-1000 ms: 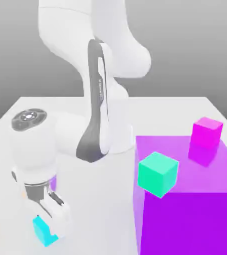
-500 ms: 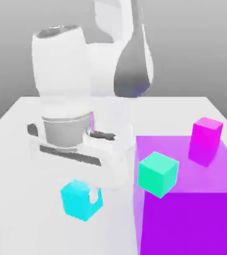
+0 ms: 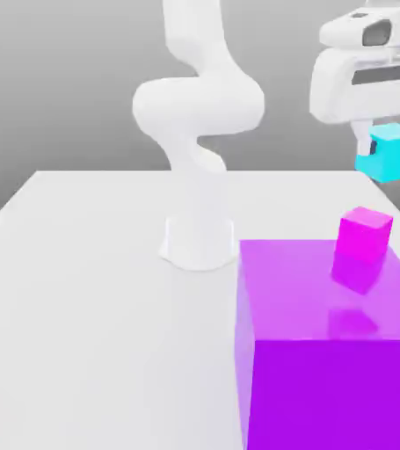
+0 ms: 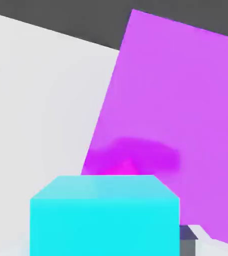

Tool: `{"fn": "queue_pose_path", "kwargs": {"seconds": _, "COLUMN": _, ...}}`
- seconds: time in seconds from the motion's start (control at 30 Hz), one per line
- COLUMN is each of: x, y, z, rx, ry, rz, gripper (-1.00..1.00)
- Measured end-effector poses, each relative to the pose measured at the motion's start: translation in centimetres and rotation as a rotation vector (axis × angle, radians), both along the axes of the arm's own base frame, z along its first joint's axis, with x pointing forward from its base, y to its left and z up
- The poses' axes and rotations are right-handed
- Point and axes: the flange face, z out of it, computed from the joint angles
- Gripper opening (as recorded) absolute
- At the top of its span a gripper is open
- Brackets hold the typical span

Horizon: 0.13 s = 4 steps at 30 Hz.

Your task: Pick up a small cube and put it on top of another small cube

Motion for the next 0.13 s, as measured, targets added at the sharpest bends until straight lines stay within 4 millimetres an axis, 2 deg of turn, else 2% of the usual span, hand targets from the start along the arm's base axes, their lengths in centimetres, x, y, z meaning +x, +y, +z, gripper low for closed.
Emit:
{"fn": "queue_pose_path", "kwargs": {"seconds": 0.03, "x": -0.1, "y": -0.01, "z": -1.48, "rx": -0.003, "ry": 0.001, "rz": 0.001, "gripper": -1.0}}
{"fn": "queue_pose_path", "kwargs": {"seconds": 0.07, "x": -0.18, "y": -0.03, "z": -2.35, "rx": -0.004, "ry": 0.001, "rz": 0.002, "gripper": 1.0}}
{"fn": "queue_pose_path", "kwargs": {"seconds": 0.13, "x": -0.18, "y": -0.03, "z": -2.35, "rx": -0.004, "ry": 0.001, "rz": 0.002, "gripper": 1.0}}
